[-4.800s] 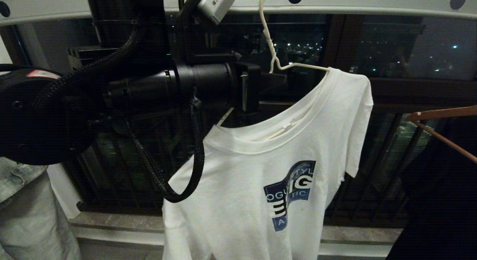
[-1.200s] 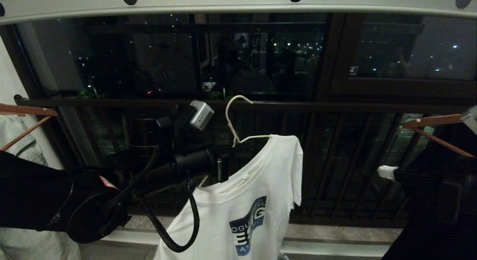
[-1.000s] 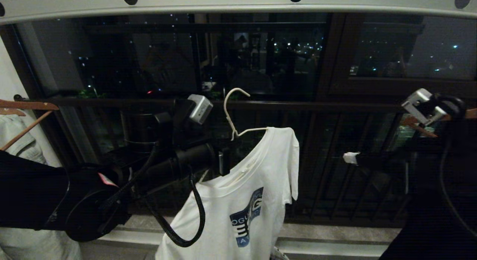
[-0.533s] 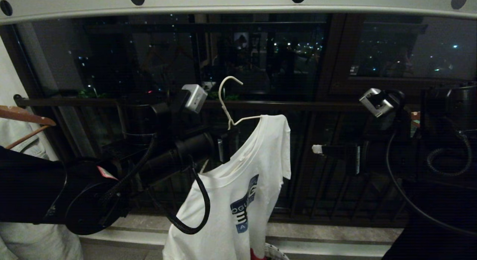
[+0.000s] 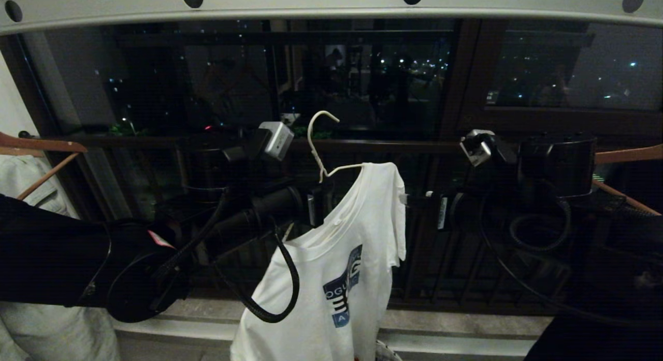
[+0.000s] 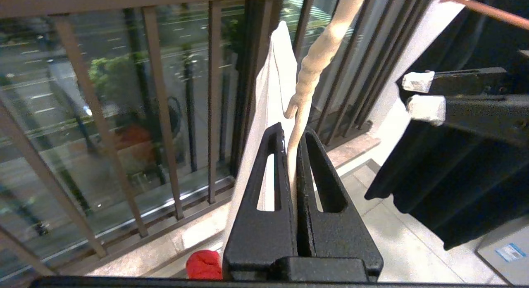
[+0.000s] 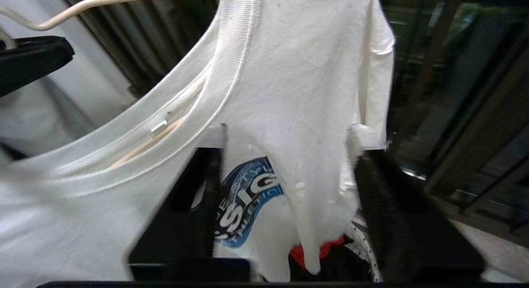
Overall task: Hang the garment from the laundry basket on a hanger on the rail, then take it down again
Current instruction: Take the clothes off the clothes rack
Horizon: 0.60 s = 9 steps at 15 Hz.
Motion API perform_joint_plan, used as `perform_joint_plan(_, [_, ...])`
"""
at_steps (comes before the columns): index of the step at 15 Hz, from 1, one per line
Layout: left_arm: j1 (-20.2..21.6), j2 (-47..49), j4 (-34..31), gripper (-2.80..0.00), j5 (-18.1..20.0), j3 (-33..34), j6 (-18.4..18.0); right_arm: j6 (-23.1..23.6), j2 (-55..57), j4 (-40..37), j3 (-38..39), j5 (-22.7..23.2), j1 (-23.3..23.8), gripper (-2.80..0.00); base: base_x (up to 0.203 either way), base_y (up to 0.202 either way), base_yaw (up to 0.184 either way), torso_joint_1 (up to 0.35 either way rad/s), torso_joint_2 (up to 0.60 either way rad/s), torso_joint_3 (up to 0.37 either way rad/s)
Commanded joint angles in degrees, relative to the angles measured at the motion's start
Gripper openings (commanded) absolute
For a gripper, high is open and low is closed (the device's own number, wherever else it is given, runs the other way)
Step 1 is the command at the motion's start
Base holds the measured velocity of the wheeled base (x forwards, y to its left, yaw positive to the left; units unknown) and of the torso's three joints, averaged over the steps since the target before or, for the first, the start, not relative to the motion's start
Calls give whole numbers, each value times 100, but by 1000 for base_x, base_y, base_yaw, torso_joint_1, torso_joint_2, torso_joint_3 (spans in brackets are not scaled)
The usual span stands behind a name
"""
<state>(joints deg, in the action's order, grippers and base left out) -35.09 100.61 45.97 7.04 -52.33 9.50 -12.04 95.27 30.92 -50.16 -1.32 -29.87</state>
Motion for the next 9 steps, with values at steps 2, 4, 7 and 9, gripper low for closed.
perform_joint_plan(2, [-191,29,29,-280,-239,-25,8,-8,366,203,-83,-796,-403,0,0,0,0,0,0,0])
perform_joint_plan(4, [-299,20,35,-280,-432,-46,26,-1,706,348,-290,-1655,-666,0,0,0,0,0,0,0])
perform_joint_plan(7, [-429,-6,35,-280,-510,-40,52,16,1043,608,-456,-2208,-878,0,0,0,0,0,0,0])
perform_joint_plan(9, [-479,-111,35,-280,-504,-25,172,23,1237,702,-576,-2432,-874,0,0,0,0,0,0,0])
